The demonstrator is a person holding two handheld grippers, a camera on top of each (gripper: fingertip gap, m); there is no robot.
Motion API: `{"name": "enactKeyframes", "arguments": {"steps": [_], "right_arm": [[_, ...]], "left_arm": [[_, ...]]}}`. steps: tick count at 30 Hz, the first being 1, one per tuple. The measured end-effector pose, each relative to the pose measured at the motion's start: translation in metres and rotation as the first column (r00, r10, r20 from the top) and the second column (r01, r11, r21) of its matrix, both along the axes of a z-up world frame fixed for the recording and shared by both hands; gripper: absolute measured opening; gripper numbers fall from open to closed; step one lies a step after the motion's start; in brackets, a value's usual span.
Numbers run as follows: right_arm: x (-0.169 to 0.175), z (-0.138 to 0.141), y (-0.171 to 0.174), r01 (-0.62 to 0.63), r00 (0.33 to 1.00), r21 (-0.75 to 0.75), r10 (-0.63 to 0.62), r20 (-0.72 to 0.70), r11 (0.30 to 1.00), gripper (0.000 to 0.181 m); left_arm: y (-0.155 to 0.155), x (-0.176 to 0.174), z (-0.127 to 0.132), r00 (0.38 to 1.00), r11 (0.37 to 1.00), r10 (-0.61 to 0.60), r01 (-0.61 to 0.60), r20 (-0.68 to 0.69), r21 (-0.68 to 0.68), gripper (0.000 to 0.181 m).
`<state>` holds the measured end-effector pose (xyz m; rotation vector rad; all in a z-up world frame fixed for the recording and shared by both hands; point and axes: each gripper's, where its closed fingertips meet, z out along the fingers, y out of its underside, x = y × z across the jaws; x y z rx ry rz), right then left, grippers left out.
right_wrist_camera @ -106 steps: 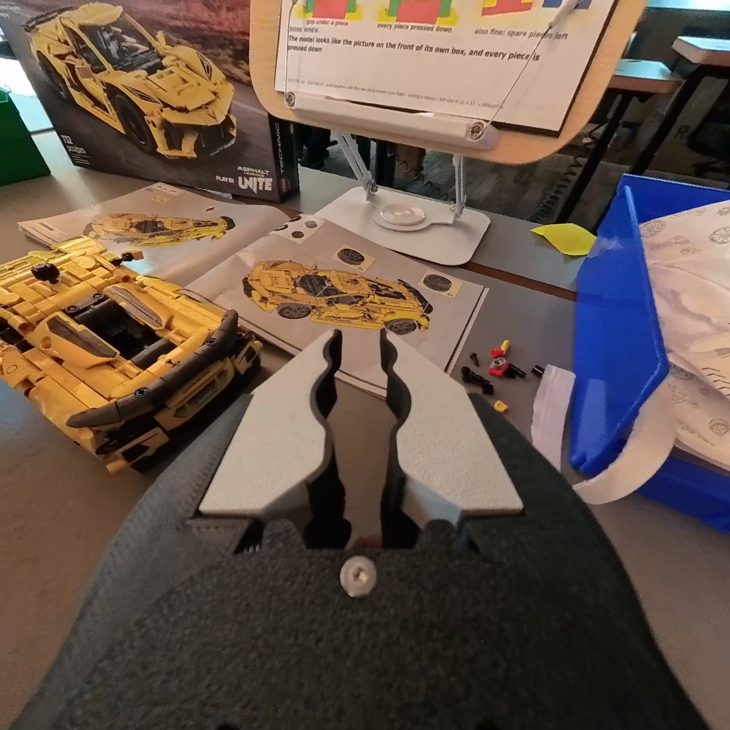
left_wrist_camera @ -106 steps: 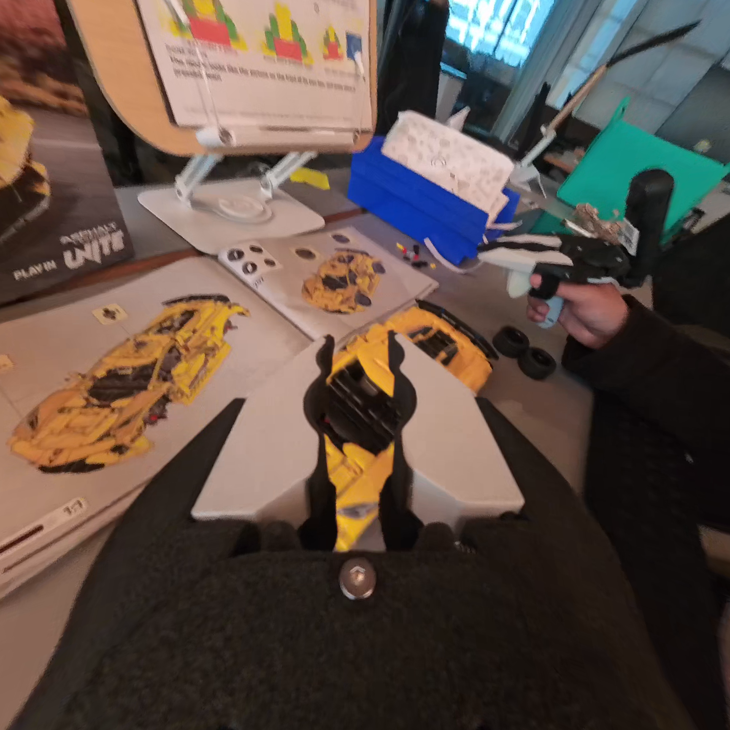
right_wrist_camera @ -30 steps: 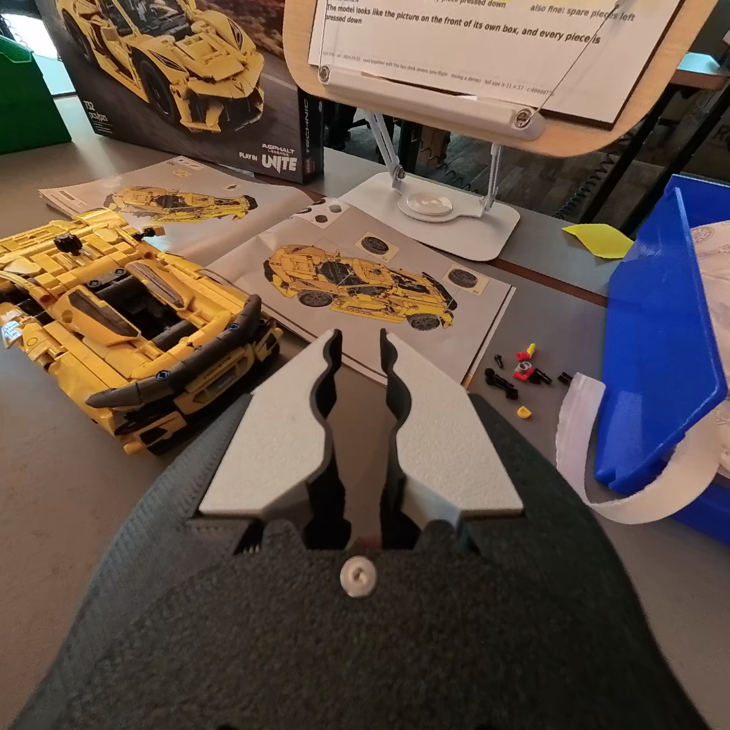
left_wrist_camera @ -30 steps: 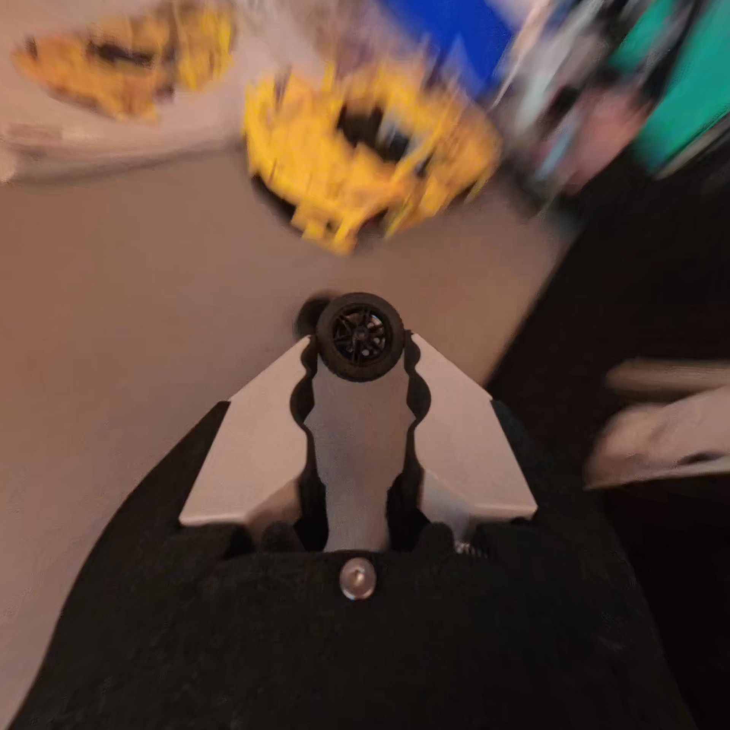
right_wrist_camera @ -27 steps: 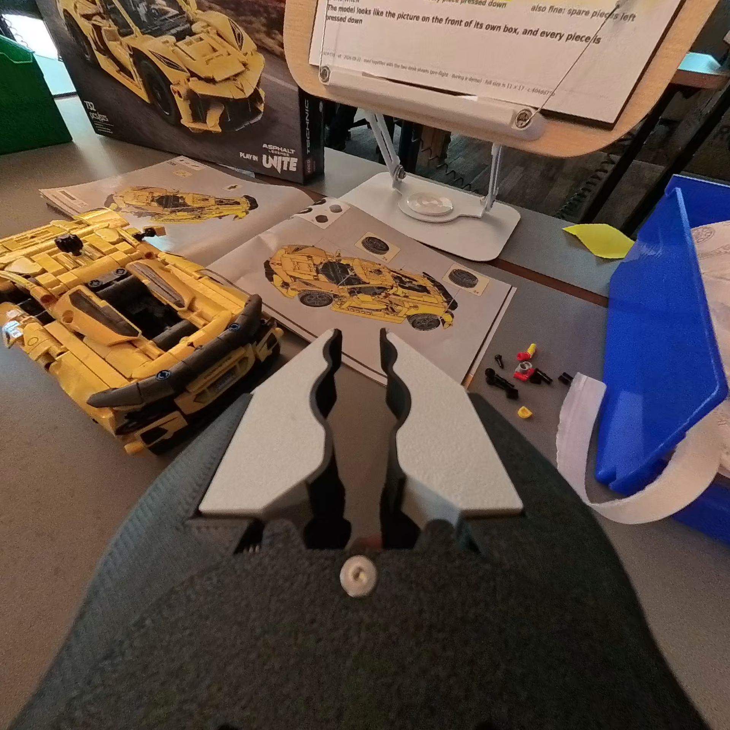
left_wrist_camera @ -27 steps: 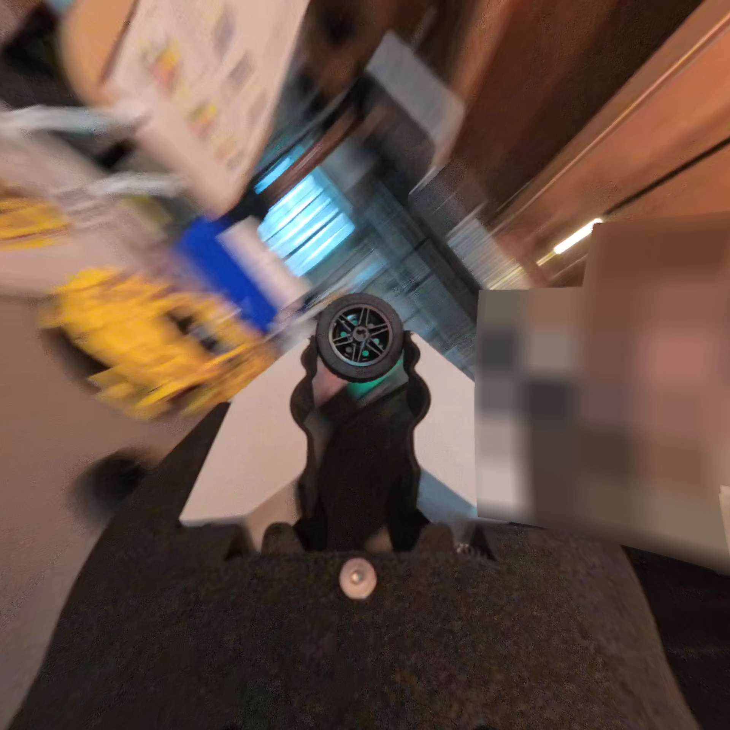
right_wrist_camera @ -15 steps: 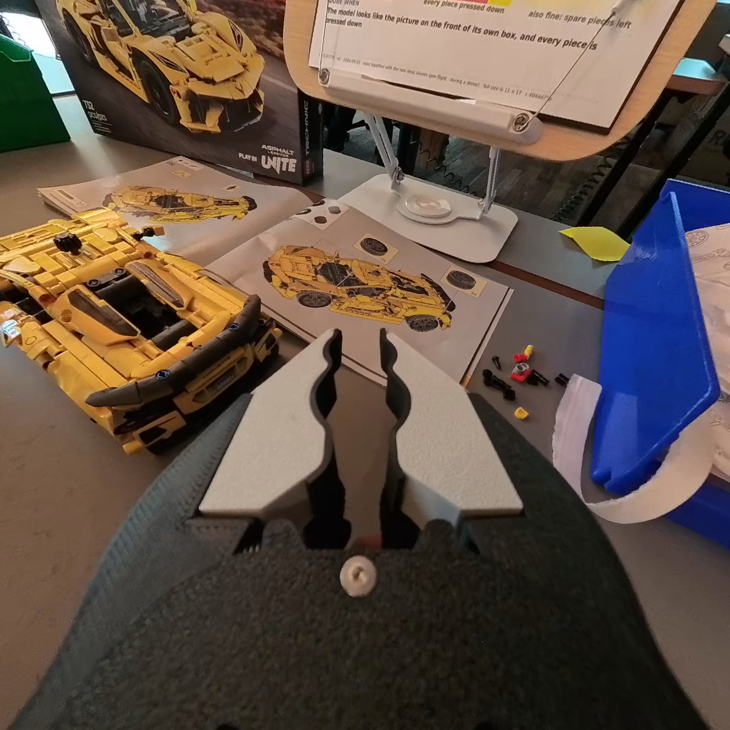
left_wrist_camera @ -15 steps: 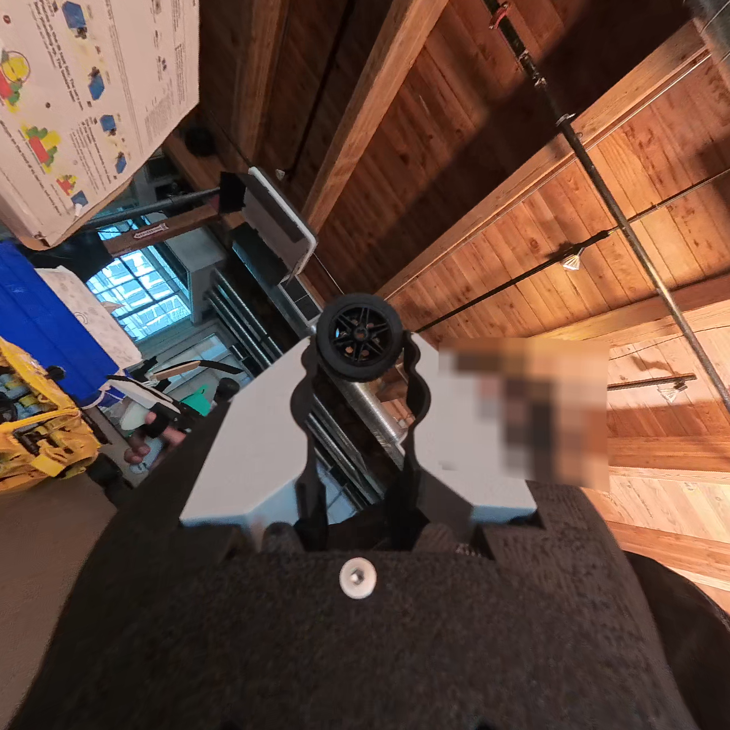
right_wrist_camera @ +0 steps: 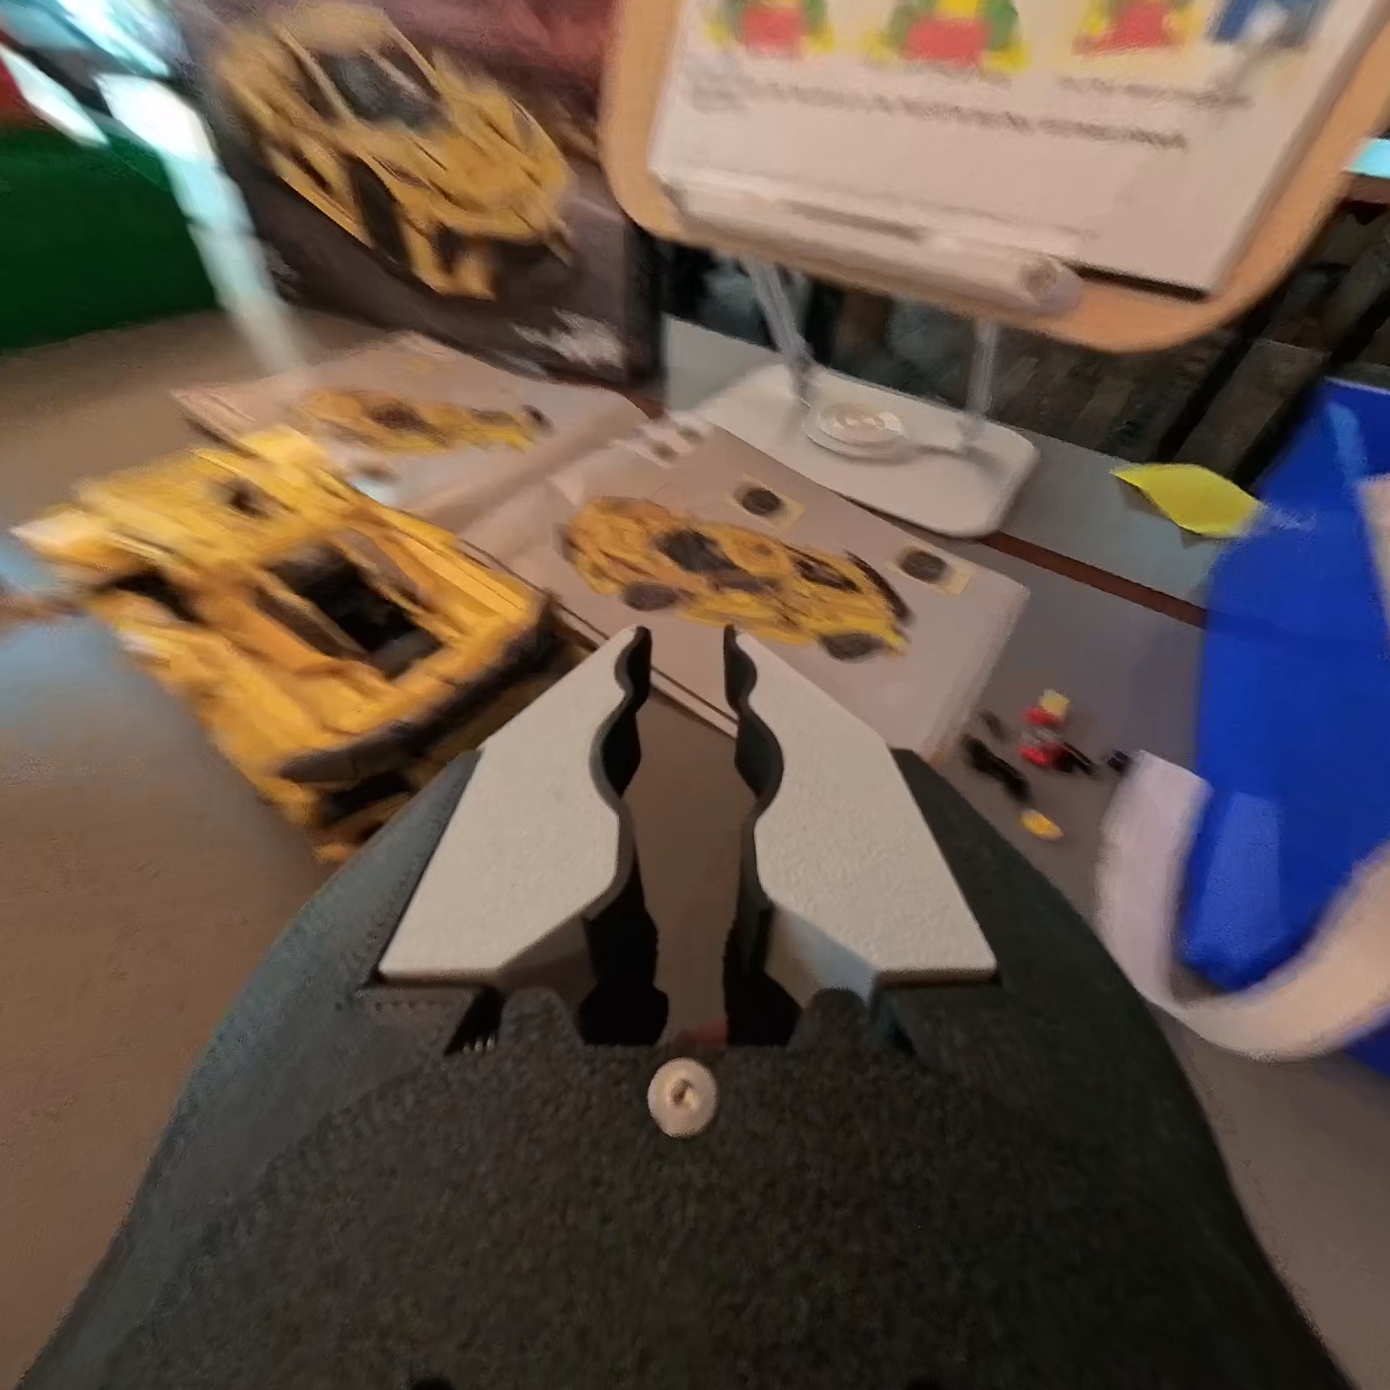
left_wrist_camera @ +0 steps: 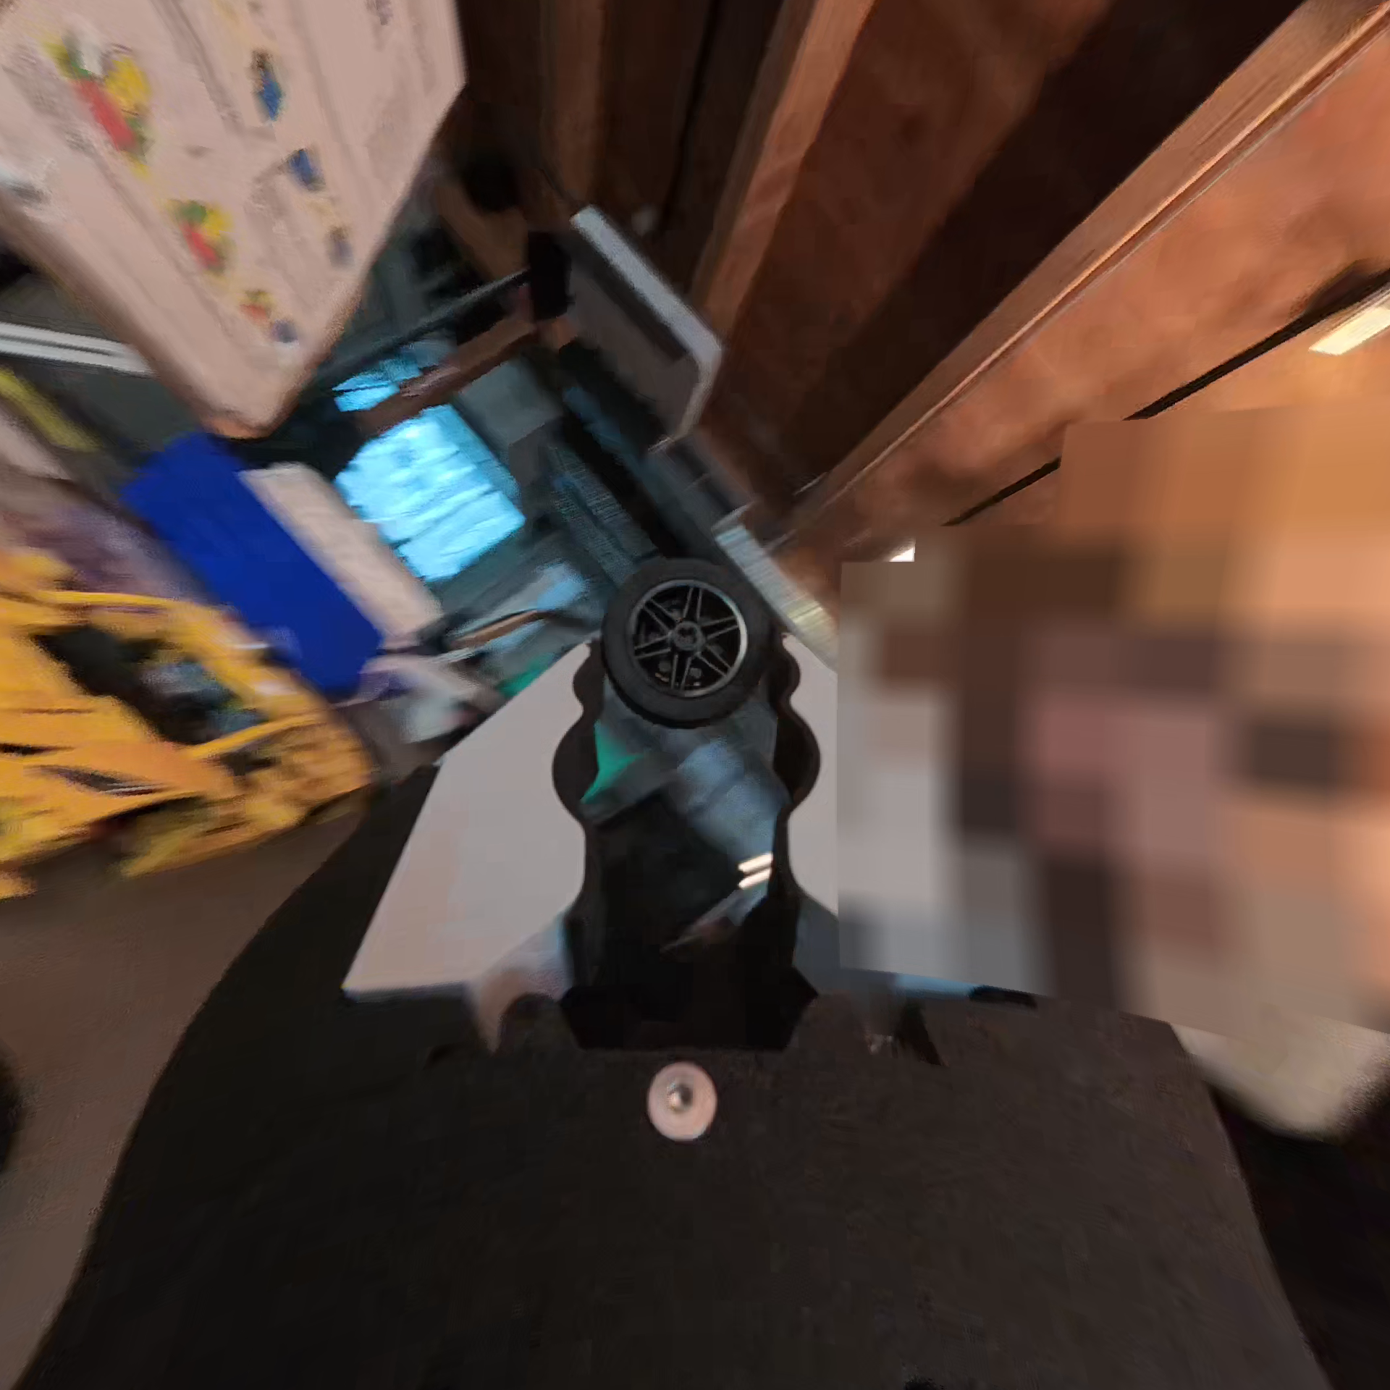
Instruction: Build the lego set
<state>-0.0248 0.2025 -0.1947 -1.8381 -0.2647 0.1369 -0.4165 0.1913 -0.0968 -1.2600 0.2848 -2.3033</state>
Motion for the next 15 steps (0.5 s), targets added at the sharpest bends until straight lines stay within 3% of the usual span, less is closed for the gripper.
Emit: {"name": "enactKeyframes", "arguments": {"steps": [1,3,5,7,11,15], "right_arm": [[-0.022,0.018,-0.005,-0.087,0.991,0.046,0.091,-0.093,0.995,0.018],[-0.085,0.059,-0.025,-0.33,0.896,0.114,0.349,-0.275,0.937,0.023],[-0.151,0.072,-0.047,-0.552,0.766,0.077,0.541,-0.346,0.83,0.03],[-0.207,0.067,-0.069,-0.708,0.643,0.01,0.651,-0.403,0.706,0.041],[-0.267,0.045,-0.078,-0.797,0.518,-0.021,0.665,-0.537,0.604,0.043],[-0.286,0.023,-0.069,-0.789,0.49,-0.052,0.576,-0.655,0.612,0.039]], "left_arm": [[-0.003,0.014,-0.01,0.985,0.991,0.083,-0.065,-0.153,0.115,0.045],[-0.013,0.039,-0.031,0.865,0.901,0.288,-0.1,-0.41,0.421,0.045],[-0.023,0.057,-0.044,0.711,0.734,0.491,-0.027,-0.503,0.679,0.045],[-0.029,0.068,-0.053,0.59,0.568,0.644,0.058,-0.488,0.821,0.045],[-0.039,0.081,-0.065,0.455,0.308,0.808,0.215,-0.374,0.927,0.045],[-0.049,0.091,-0.069,0.425,0.171,0.859,0.287,-0.285,0.943,0.045]]}}
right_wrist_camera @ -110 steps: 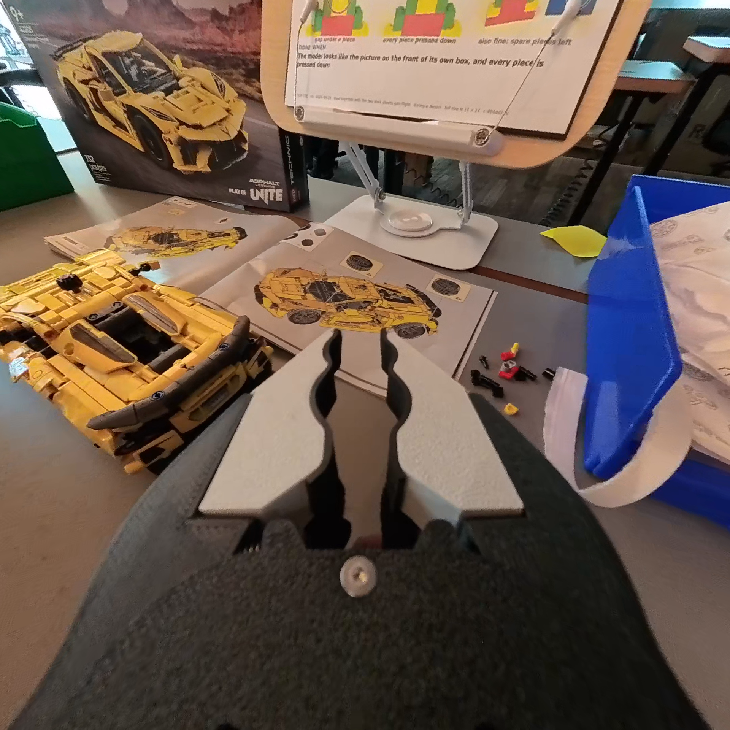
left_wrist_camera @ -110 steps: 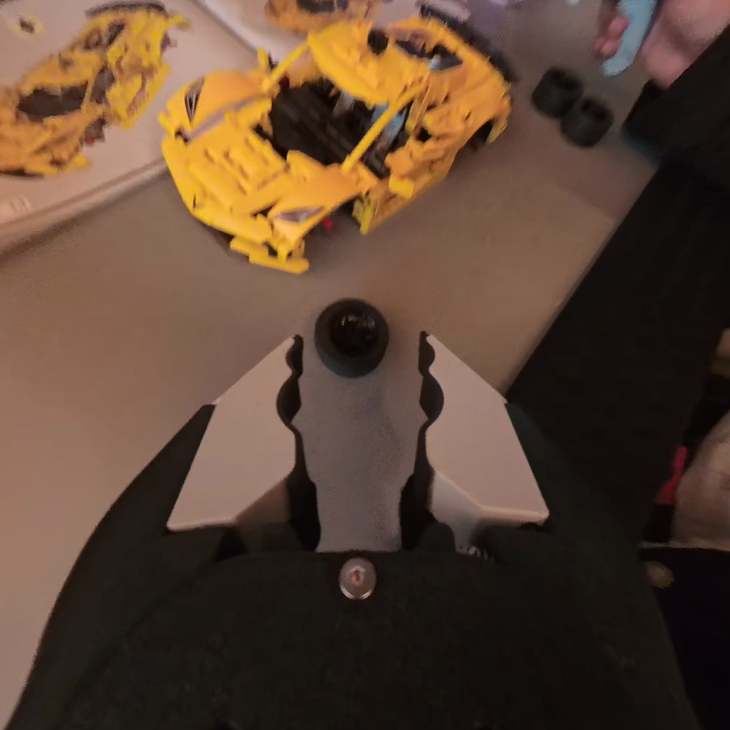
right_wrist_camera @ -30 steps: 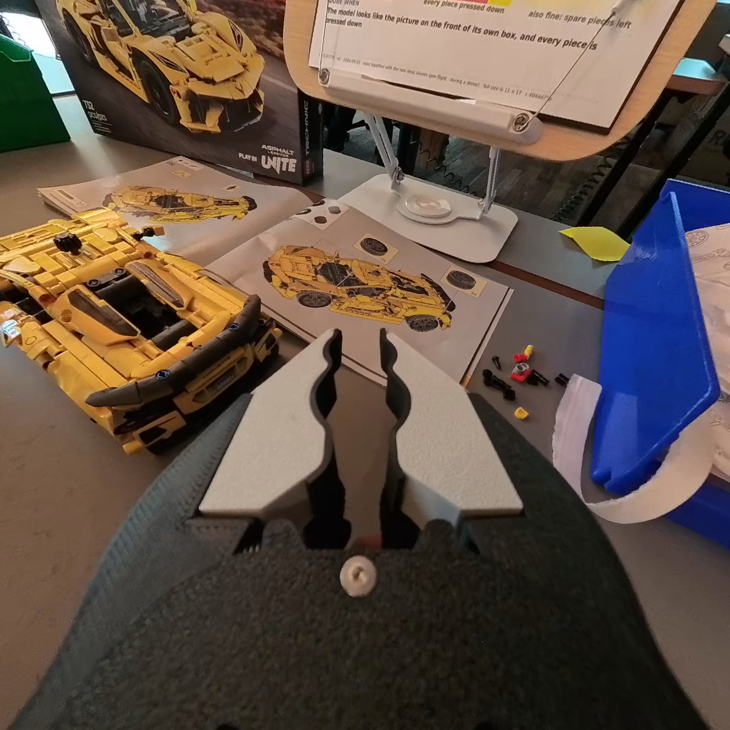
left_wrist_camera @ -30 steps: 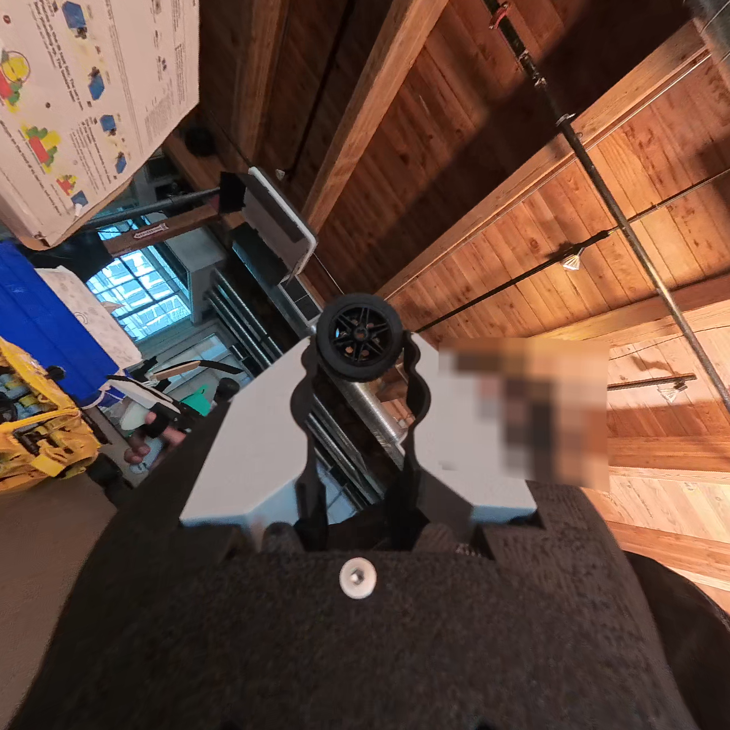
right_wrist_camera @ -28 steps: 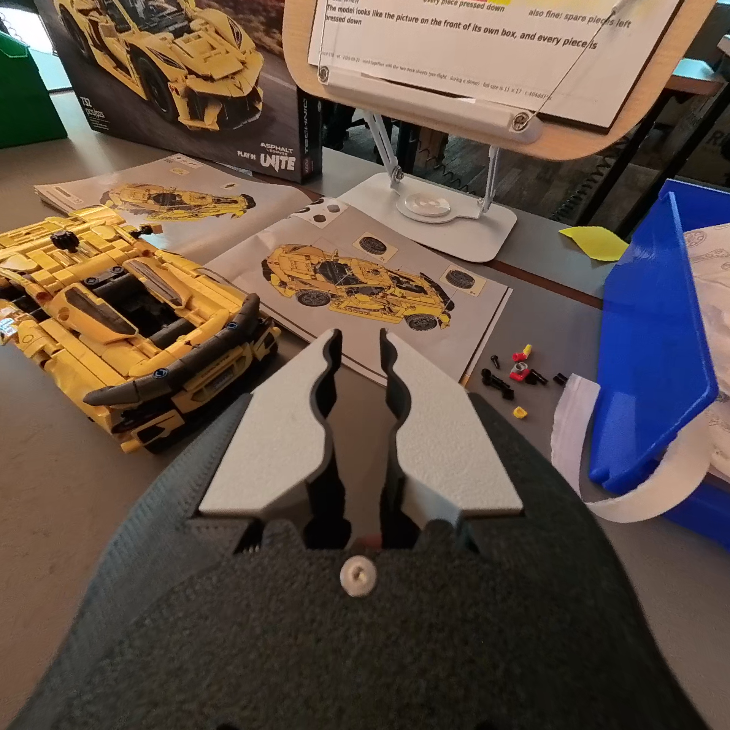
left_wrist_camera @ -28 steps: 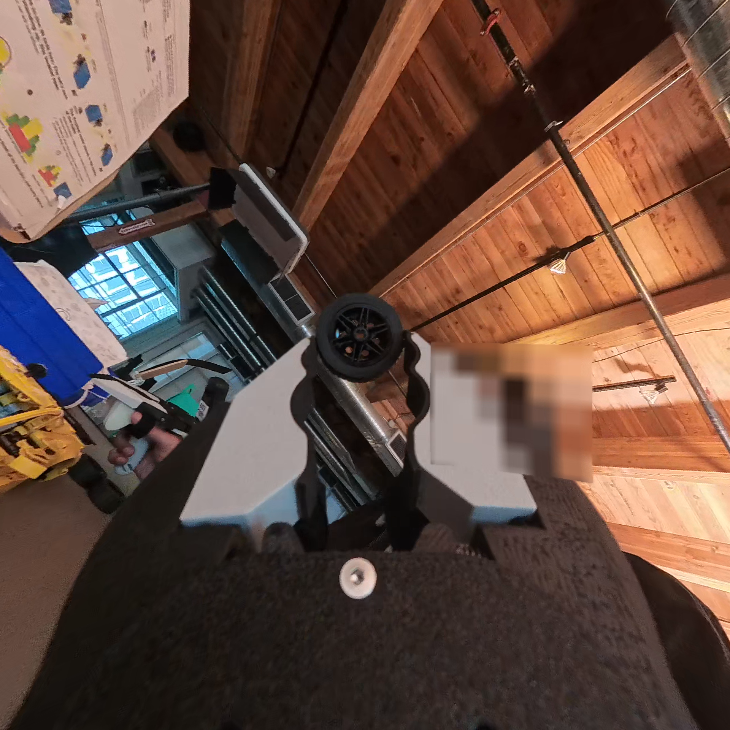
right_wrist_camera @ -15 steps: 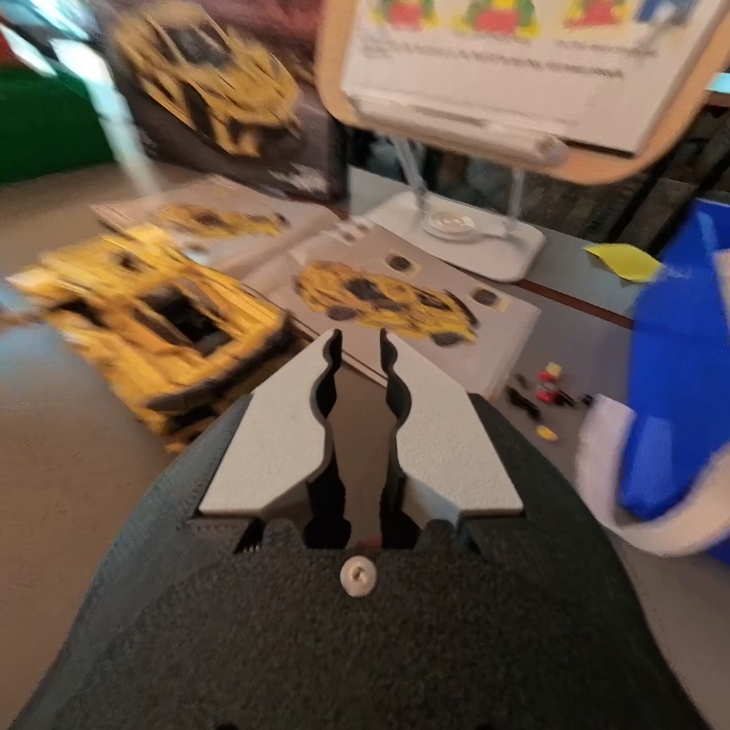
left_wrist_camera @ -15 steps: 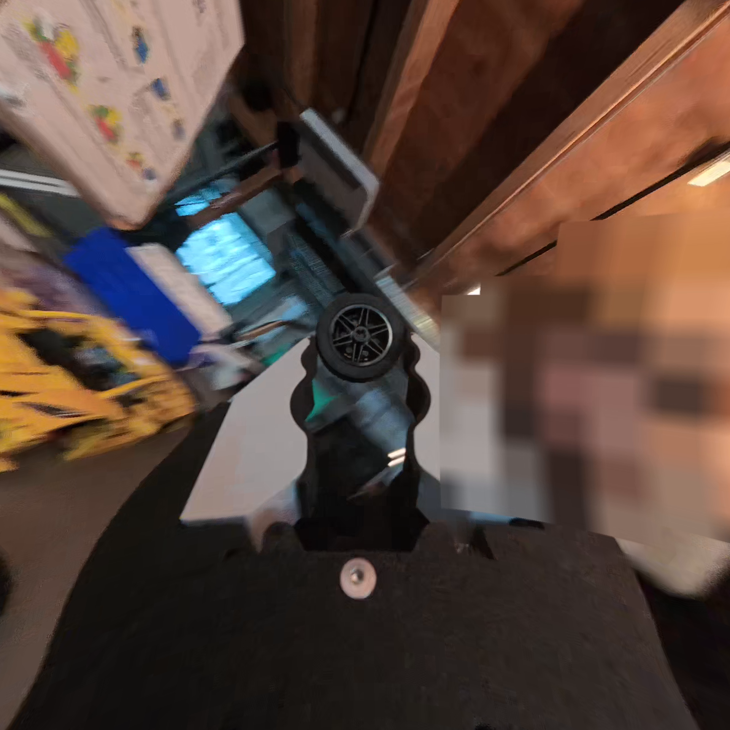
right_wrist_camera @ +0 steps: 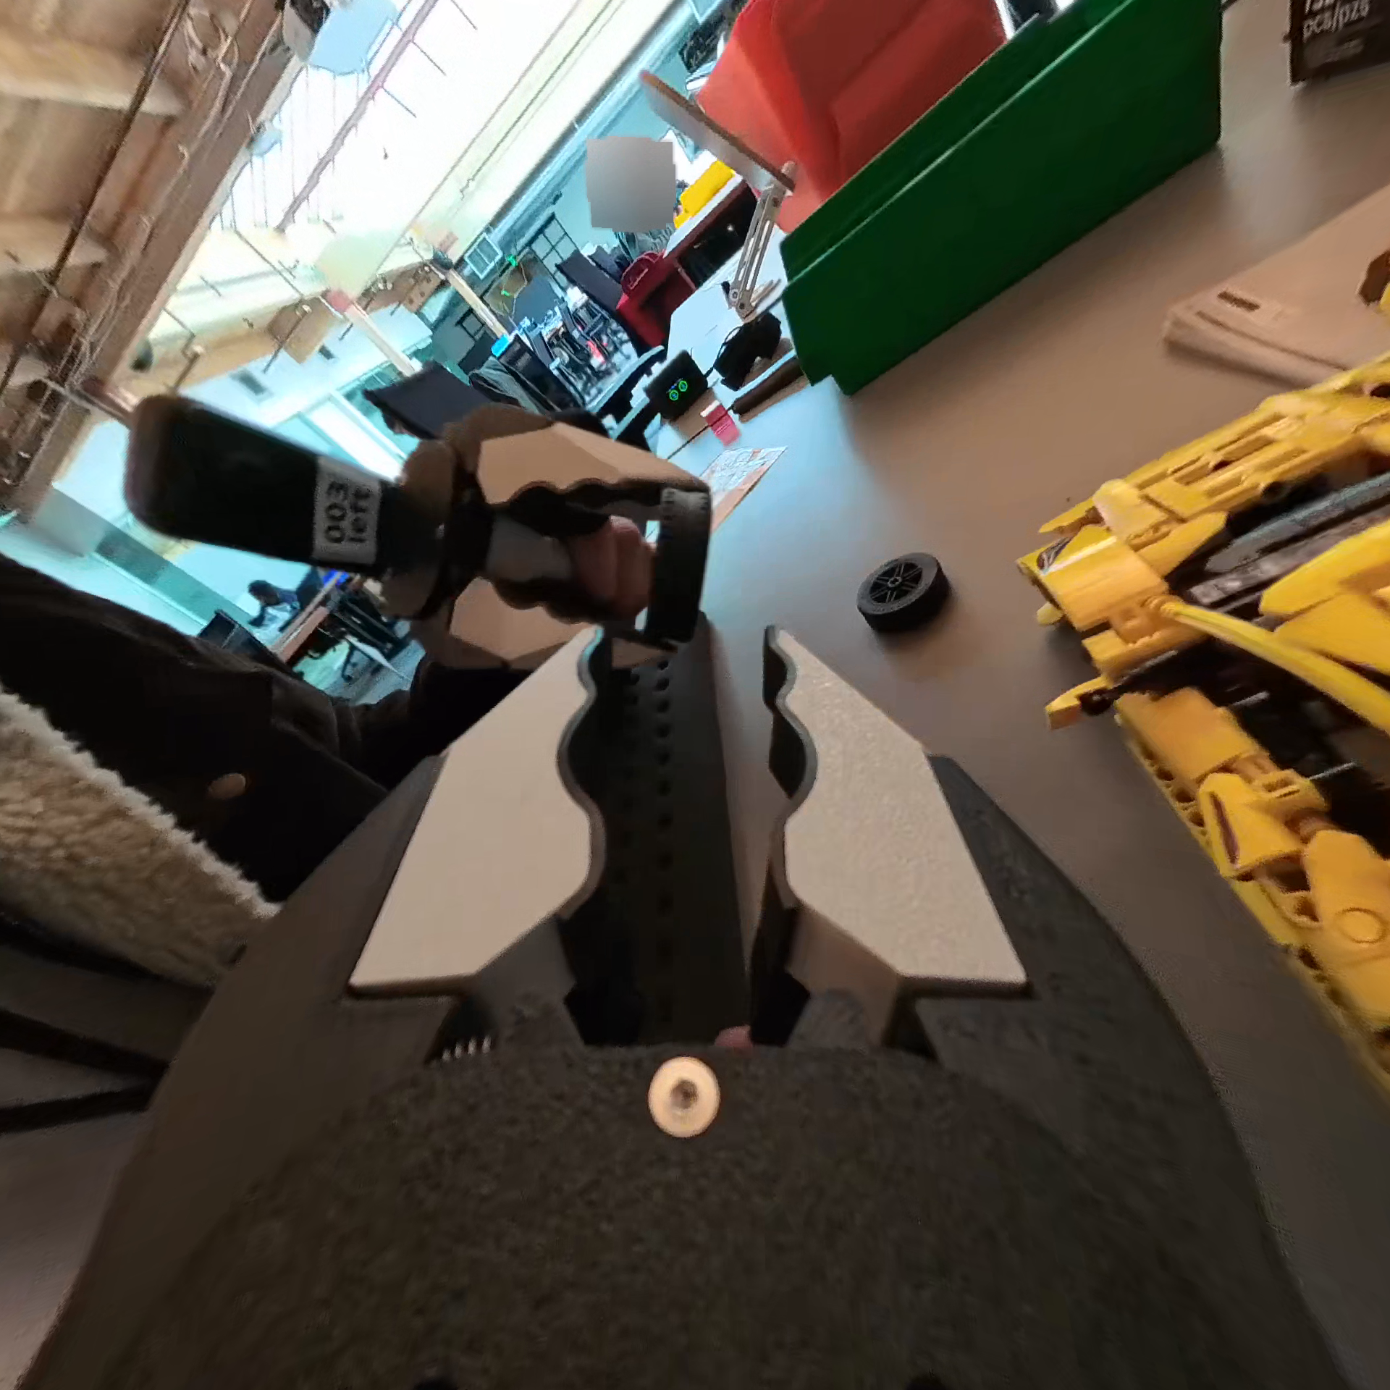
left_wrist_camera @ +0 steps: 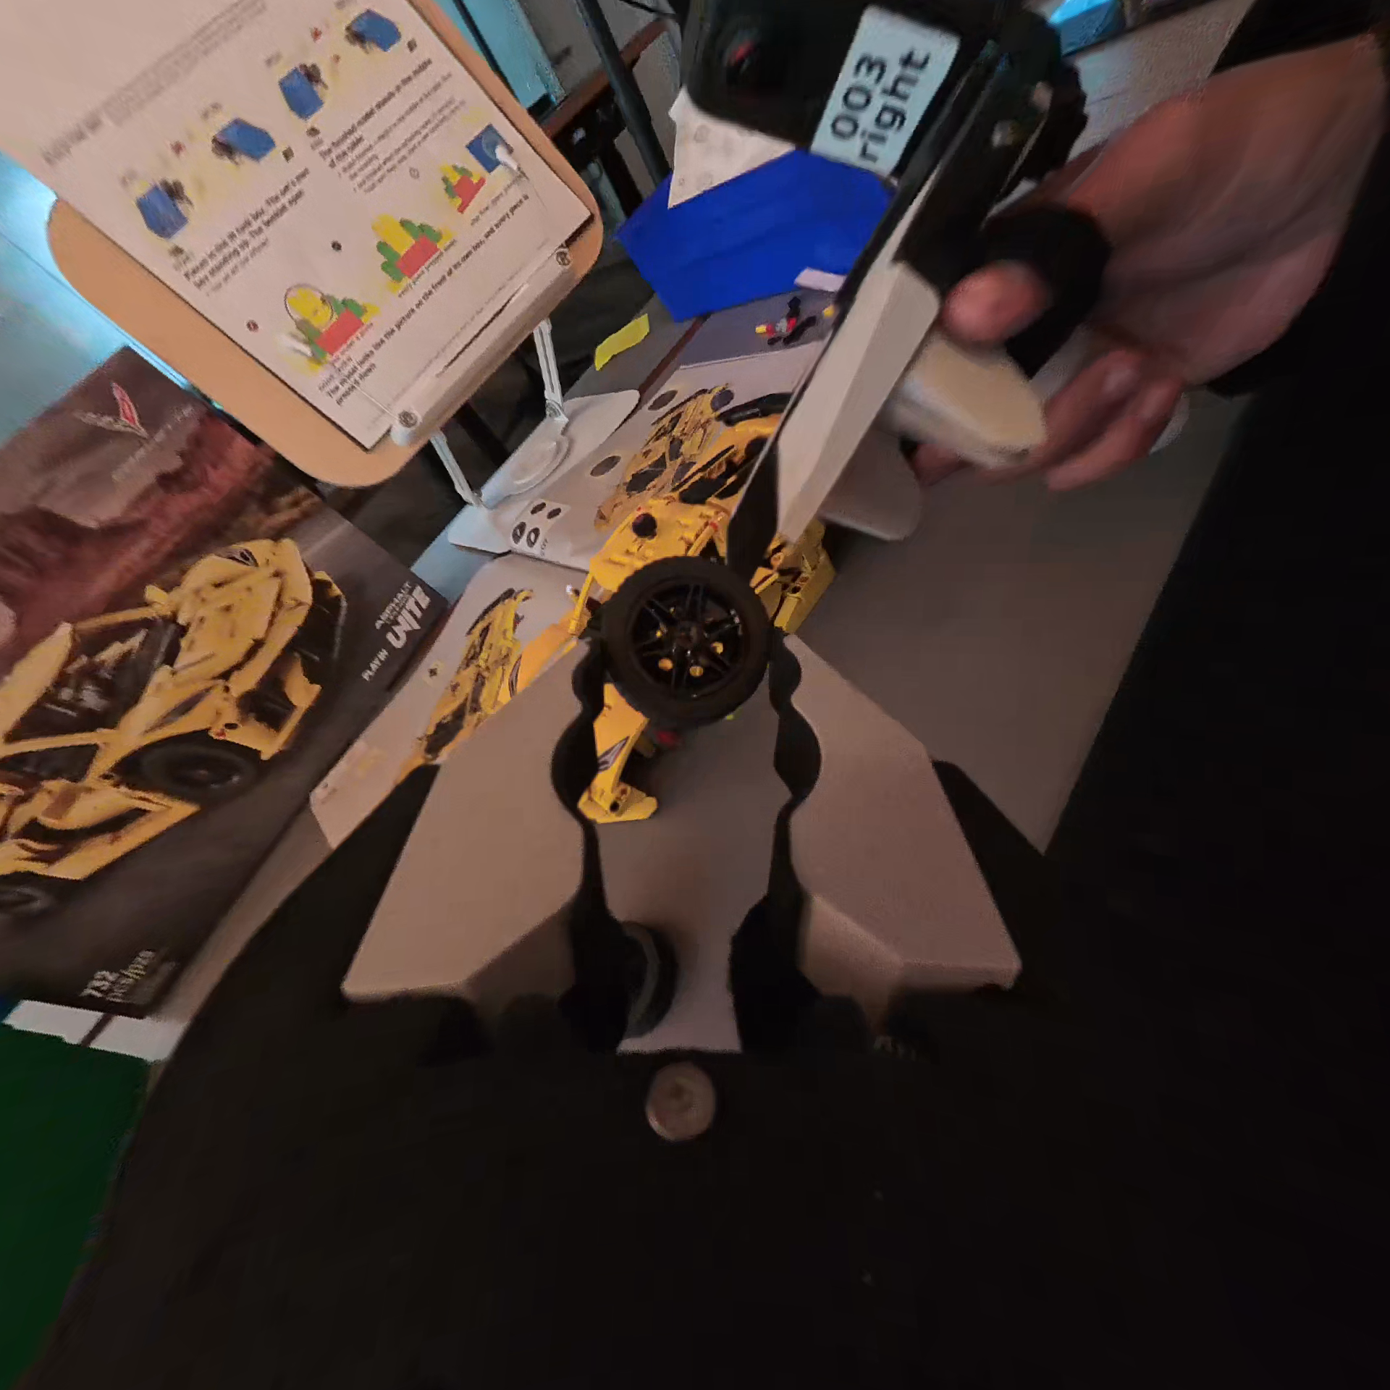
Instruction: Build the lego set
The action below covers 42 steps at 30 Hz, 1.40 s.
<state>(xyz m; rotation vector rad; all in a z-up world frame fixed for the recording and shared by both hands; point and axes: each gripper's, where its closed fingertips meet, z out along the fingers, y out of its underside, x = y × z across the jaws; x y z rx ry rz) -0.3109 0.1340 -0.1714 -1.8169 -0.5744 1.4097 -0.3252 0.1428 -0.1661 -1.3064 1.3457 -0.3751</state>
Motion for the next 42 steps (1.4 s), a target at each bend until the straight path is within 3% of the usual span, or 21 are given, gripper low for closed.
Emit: {"name": "enactKeyframes", "arguments": {"steps": [7,10,13,17,21,26,31,35,38,42], "right_arm": [[-0.008,-0.008,-0.001,-0.013,0.998,-0.041,0.011,-0.057,0.999,0.027],[-0.003,-0.012,0.001,0.006,1.0,-0.026,-0.007,-0.031,1.0,0.014],[-0.001,-0.017,0.002,0.022,0.999,0.025,-0.023,0.03,0.999,0.013],[0.005,-0.027,0.009,0.07,0.987,0.099,-0.083,0.137,0.993,0.013],[0.017,-0.041,0.017,0.111,0.952,0.173,-0.154,0.263,0.979,0.013],[0.012,-0.052,0.016,0.081,0.933,0.2,-0.145,0.33,0.976,0.013],[0.012,-0.058,0.02,0.088,0.92,0.208,-0.16,0.358,0.974,0.014],[0.015,-0.074,0.037,0.088,0.831,0.305,-0.239,0.502,0.948,0.014],[0.001,-0.092,0.041,-0.002,0.769,0.342,-0.217,0.601,0.94,0.014],[-0.006,-0.095,0.045,-0.034,0.76,0.384,-0.226,0.609,0.922,0.014]], "left_arm": [[-0.005,0.011,-0.018,0.994,0.991,0.02,-0.005,-0.11,0.137,0.045],[-0.008,0.015,-0.02,0.995,0.989,0.014,0.002,-0.103,0.145,0.044],[-0.007,0.017,-0.024,0.995,0.994,0.015,-0.004,-0.098,0.111,0.045],[-0.006,0.018,-0.032,0.999,1.0,-0.001,0.001,-0.044,-0.003,0.043],[0.002,0.012,-0.032,0.995,0.988,0.021,-0.005,0.102,-0.155,0.037],[0.012,0.007,-0.044,0.981,0.87,0.026,0.073,0.194,-0.487,0.038],[0.015,0.005,-0.041,0.96,0.794,0.01,0.162,0.278,-0.586,0.034],[0.027,0.006,-0.066,0.992,0.852,0.005,0.062,0.125,-0.519,0.032],[0.028,0.004,-0.091,0.999,0.834,-0.034,0.012,-0.03,-0.552,0.032],[0.04,0.0,-0.096,0.998,0.825,-0.041,0.008,-0.045,-0.565,0.026]]}}
